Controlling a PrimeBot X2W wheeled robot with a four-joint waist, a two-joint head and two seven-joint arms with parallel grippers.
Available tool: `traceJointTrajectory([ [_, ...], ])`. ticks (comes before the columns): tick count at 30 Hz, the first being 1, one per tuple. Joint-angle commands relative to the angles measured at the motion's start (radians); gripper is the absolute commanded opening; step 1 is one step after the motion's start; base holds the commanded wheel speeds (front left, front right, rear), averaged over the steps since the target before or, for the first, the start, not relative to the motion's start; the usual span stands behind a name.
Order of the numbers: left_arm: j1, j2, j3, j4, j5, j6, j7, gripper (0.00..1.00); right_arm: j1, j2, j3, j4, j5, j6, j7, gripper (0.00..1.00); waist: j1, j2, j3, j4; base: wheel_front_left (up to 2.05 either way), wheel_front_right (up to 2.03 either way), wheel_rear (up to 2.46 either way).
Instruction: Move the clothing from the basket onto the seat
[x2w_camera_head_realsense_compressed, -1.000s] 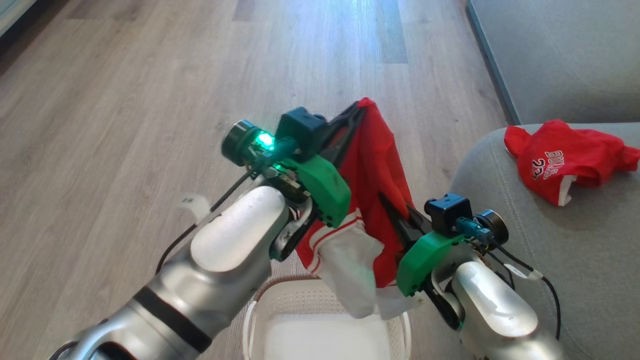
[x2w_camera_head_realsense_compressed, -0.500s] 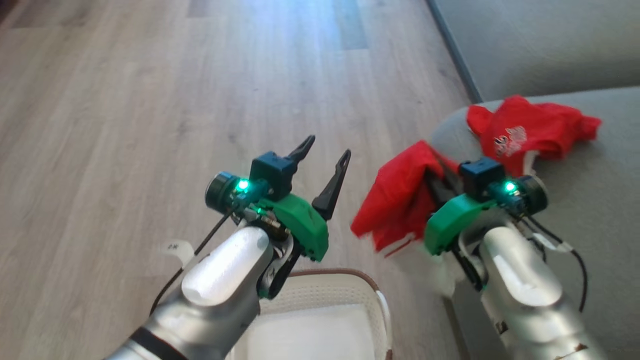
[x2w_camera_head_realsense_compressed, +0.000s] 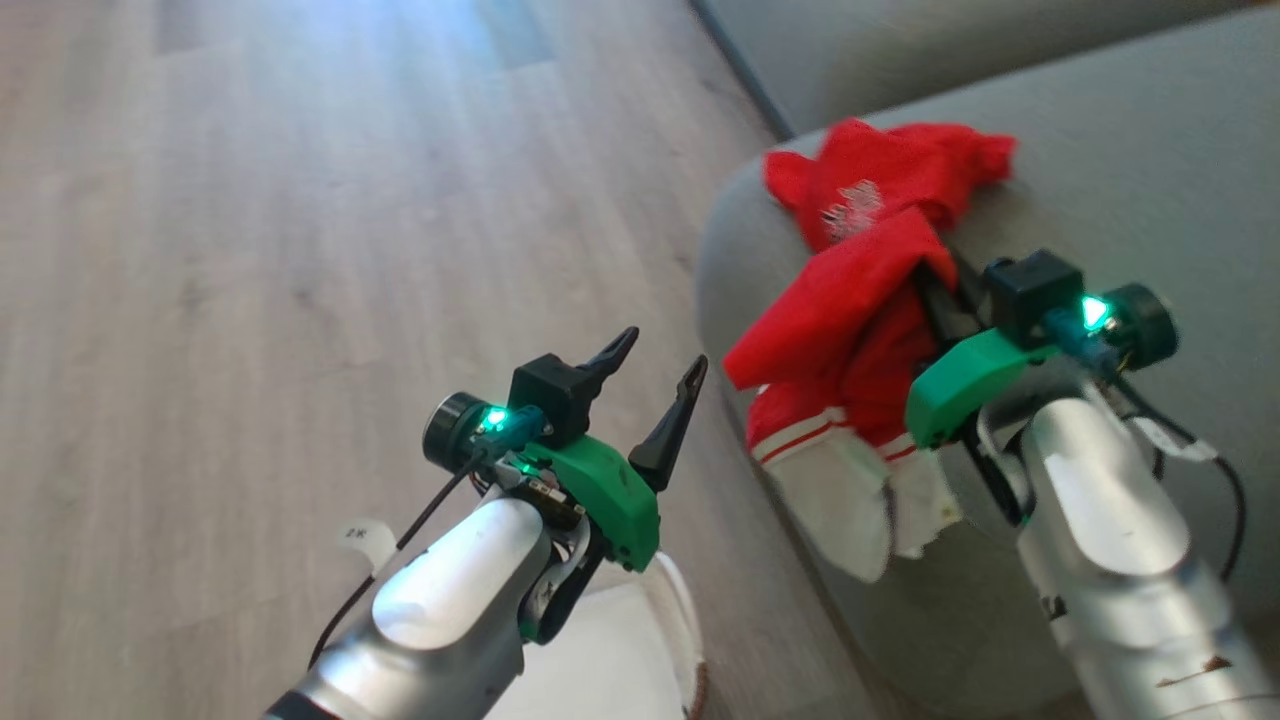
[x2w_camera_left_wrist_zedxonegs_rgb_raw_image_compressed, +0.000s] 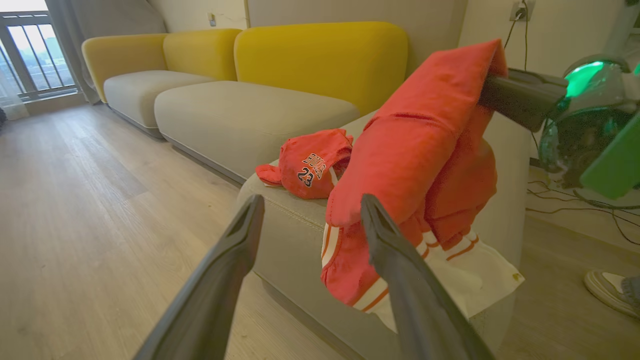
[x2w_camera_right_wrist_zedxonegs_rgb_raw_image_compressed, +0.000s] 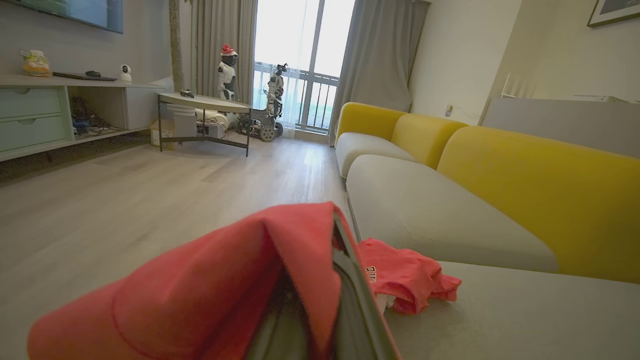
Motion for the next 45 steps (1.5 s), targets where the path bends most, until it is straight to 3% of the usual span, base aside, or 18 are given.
traceJointTrajectory([
  [1,-0.037,0.011,0.038,-0.018,-0.004,-0.005,-0.010,1.00,-0.065,-0.003,0.010,-0.048,-0.002,0.000,0.008,0.00,0.0001,0.0000,0.029,-0.061,0.00,0.00,0.00],
  [8,-0.041,-0.004,0.041,-0.004,0.007,-0.016,-0.013,1.00,-0.060,-0.042,0.008,-0.135,0.016,0.000,0.055,0.00,0.0001,0.0000,0.070,-0.148,0.00,0.00,0.00],
  [16,-0.041,-0.019,0.043,-0.014,0.030,-0.017,-0.014,1.00,-0.067,-0.071,-0.008,-0.160,0.027,0.000,0.090,0.00,0.0001,0.0000,0.095,-0.144,0.00,0.00,0.00],
  [22,-0.025,-0.027,0.052,-0.069,0.068,-0.001,-0.014,1.00,-0.159,-0.109,-0.061,-0.126,0.026,0.000,0.106,0.00,0.0001,0.0000,0.121,-0.088,0.00,0.00,0.00],
  [26,-0.017,-0.026,0.052,-0.091,0.085,0.006,-0.014,1.00,-0.251,-0.169,-0.086,-0.089,0.024,0.000,0.121,0.00,0.0001,0.0000,0.153,-0.042,0.00,0.00,0.00],
  [39,-0.119,0.022,0.044,-0.207,0.156,0.029,0.005,1.00,-0.656,-0.413,-0.213,0.041,-0.092,0.000,0.169,0.00,0.0001,0.0000,0.409,0.123,0.00,0.00,0.00],
  [45,-0.149,0.043,0.039,-0.254,0.179,0.040,0.024,1.00,-0.741,-0.462,-0.284,0.095,-0.169,0.000,0.145,0.00,0.0001,0.0000,0.488,0.184,0.00,0.00,0.00],
])
